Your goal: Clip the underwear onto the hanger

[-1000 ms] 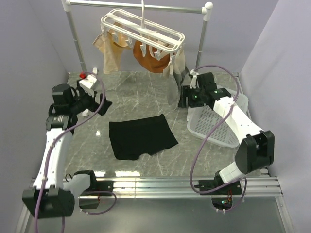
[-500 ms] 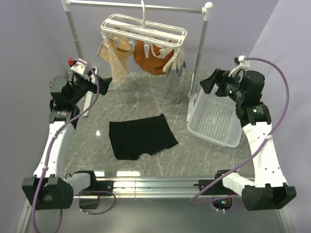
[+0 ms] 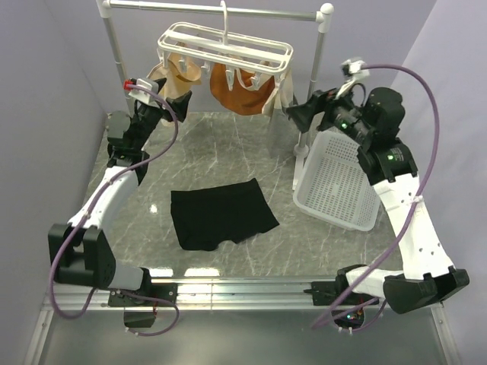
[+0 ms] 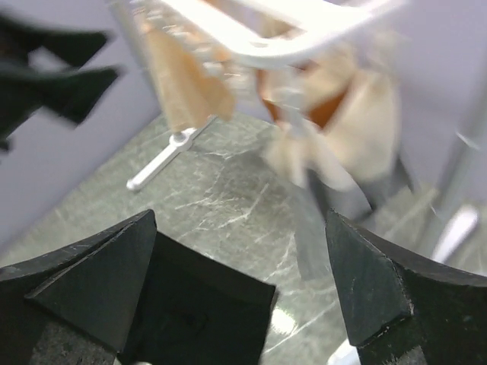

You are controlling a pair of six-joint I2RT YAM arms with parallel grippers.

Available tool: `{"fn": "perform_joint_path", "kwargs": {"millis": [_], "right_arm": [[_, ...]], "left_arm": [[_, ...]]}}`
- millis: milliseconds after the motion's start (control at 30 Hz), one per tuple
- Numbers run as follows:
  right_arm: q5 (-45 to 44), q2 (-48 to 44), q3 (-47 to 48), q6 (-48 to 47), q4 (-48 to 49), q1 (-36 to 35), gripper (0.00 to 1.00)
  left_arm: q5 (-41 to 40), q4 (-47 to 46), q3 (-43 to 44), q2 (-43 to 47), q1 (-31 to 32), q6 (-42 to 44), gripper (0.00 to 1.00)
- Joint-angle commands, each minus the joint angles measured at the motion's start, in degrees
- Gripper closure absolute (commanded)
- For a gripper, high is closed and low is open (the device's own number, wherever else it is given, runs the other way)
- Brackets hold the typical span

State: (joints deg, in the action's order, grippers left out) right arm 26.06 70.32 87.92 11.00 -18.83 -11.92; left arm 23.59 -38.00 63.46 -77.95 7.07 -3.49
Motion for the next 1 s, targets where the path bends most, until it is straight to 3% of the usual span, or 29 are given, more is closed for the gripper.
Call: {"fn": "perform_joint_path", "kwargs": {"millis": [0, 267, 400, 633, 967], "right_arm": [[-3.2, -1.3, 2.6, -13.2, 4.3, -5.7, 0.01], [3.6, -0.2, 1.6, -11.1, 11.4, -5.9, 0.0], [4.7, 4.1, 7.9, -12.2, 5.4, -8.5, 0.11], [4.6, 7.4, 11.0, -8.6, 8.4, -11.8, 0.13], [6.6, 7.7, 10.7, -3.8, 11.6, -13.7, 0.14]], "left_arm": [[-3.0, -12.5, 2.5, -3.5, -0.1, -2.8, 0.14], [-5.7, -14.3, 8.9, -12.3, 0.0, -3.7, 0.25], [-5.7, -14.9, 11.6, -14.2, 0.9, -2.6, 0.28], [-6.2, -13.5, 15.5, -18.4, 2.2, -1.8, 0.44], [-8.0, -11.0, 21.0, -22.8, 2.2, -4.3, 0.48]]}}
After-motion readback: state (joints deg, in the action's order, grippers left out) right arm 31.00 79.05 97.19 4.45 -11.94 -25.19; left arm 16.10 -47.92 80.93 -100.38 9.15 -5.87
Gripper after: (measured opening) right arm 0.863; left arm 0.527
